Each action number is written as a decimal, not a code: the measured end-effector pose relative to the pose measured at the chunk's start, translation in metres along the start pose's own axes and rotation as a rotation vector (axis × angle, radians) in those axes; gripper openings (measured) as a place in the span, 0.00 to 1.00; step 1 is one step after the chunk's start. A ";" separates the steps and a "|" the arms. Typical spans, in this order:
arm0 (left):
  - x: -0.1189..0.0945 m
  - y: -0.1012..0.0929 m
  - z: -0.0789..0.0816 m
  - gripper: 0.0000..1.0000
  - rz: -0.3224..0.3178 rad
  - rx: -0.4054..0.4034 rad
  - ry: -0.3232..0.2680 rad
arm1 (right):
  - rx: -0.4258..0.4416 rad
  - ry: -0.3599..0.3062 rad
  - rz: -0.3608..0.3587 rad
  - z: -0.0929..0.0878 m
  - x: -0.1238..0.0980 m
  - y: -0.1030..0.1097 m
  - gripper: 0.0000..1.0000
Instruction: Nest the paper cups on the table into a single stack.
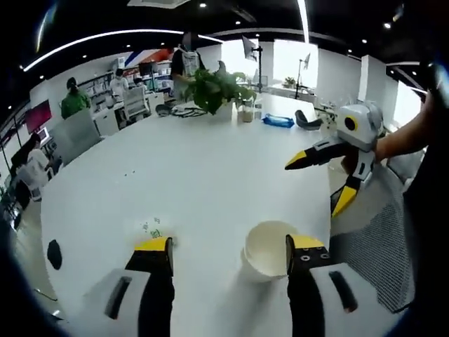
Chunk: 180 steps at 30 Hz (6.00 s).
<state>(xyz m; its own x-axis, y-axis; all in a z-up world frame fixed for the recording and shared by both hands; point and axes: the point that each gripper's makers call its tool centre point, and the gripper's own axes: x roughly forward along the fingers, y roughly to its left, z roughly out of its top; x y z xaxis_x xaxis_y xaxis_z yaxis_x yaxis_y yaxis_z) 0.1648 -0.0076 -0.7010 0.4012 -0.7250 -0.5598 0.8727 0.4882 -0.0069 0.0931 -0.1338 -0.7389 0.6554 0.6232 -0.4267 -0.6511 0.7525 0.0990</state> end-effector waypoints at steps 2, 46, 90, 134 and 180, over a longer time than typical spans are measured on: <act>-0.001 0.010 0.001 0.65 0.038 -0.018 -0.026 | 0.001 -0.002 -0.002 0.000 0.000 0.000 0.79; 0.089 0.127 -0.055 0.72 0.306 -0.229 0.023 | 0.062 0.001 -0.054 -0.017 -0.015 -0.009 0.88; 0.099 0.129 -0.048 0.53 0.280 -0.240 0.047 | 0.068 0.016 -0.068 -0.021 -0.015 -0.014 0.85; 0.029 0.043 0.032 0.53 0.128 -0.185 -0.103 | 0.057 -0.061 -0.029 0.020 -0.002 -0.005 0.82; 0.020 -0.058 0.056 0.53 -0.086 -0.238 -0.150 | -0.054 -0.120 0.012 0.061 0.024 0.018 0.53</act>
<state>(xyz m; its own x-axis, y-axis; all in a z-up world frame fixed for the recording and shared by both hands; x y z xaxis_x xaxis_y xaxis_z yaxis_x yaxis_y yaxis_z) 0.1377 -0.0776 -0.6649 0.3807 -0.8238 -0.4200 0.8227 0.5091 -0.2529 0.1205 -0.0922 -0.6929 0.6862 0.6558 -0.3146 -0.6770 0.7340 0.0535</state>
